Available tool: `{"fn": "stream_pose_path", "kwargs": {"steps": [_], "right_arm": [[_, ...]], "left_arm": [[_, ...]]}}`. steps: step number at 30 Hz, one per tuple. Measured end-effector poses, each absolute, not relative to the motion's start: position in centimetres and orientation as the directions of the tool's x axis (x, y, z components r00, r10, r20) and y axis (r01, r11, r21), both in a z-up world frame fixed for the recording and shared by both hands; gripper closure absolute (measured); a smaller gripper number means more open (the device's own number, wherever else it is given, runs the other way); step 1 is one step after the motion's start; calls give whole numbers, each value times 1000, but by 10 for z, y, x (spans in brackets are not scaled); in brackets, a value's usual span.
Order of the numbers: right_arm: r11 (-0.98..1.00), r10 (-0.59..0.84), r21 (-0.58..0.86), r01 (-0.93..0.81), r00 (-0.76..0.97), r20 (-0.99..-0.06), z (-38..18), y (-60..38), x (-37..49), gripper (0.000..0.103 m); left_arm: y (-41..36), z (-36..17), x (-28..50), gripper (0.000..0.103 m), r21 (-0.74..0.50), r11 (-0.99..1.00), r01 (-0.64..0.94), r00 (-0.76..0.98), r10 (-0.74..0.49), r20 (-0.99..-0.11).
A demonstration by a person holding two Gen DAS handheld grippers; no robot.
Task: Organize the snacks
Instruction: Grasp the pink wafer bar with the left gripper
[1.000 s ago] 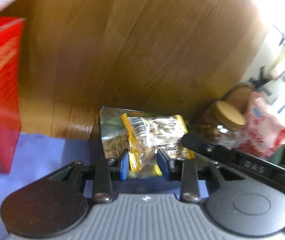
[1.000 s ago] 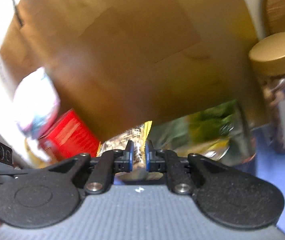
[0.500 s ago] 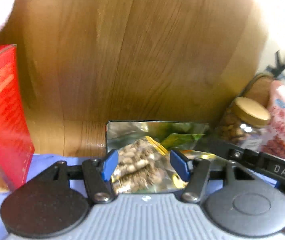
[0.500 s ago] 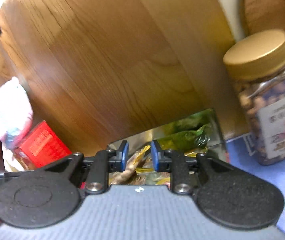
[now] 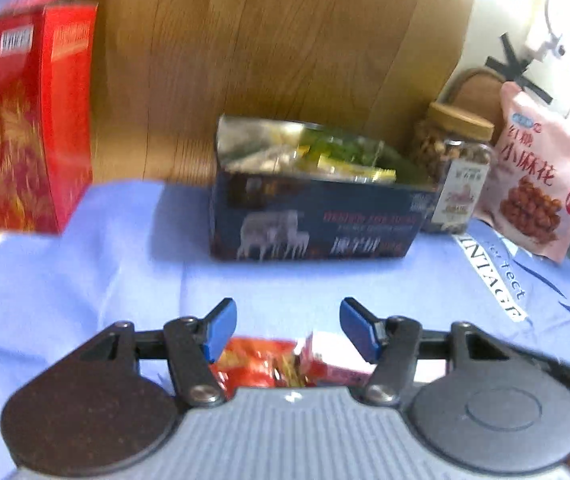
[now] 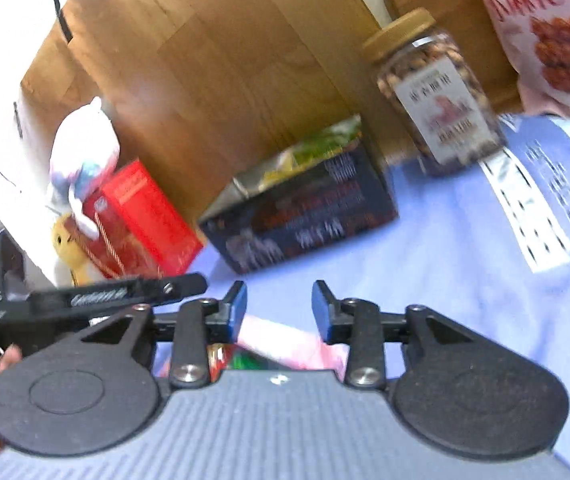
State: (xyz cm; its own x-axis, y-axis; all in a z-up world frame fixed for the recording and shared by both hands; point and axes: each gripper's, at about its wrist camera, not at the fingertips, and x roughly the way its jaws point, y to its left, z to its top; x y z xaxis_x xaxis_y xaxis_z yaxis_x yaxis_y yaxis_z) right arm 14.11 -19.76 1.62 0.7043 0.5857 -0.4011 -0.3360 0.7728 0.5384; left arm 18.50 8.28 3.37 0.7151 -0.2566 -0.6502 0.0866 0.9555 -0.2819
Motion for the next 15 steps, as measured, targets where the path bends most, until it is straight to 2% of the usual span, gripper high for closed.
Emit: {"fn": "stream_pose_path", "kwargs": {"steps": [6,9,12,15], "right_arm": [[806,548,509,-302,707,-447,1,-199,129,60],[797,568,521,-306,672,-475,-9,-191,132,60],[810,555,496,-313,682,-476,-13,-181,133,60],[837,526,441,-323,698,-486,-9,-179,133,60]], "left_arm": [[70,18,188,45,-305,947,96,674,-288,-681],[55,17,179,43,-309,939,152,656,-330,-679],[45,21,173,43,-273,950,150,661,-302,-687],[50,19,174,46,-348,926,145,626,-358,-693]]}}
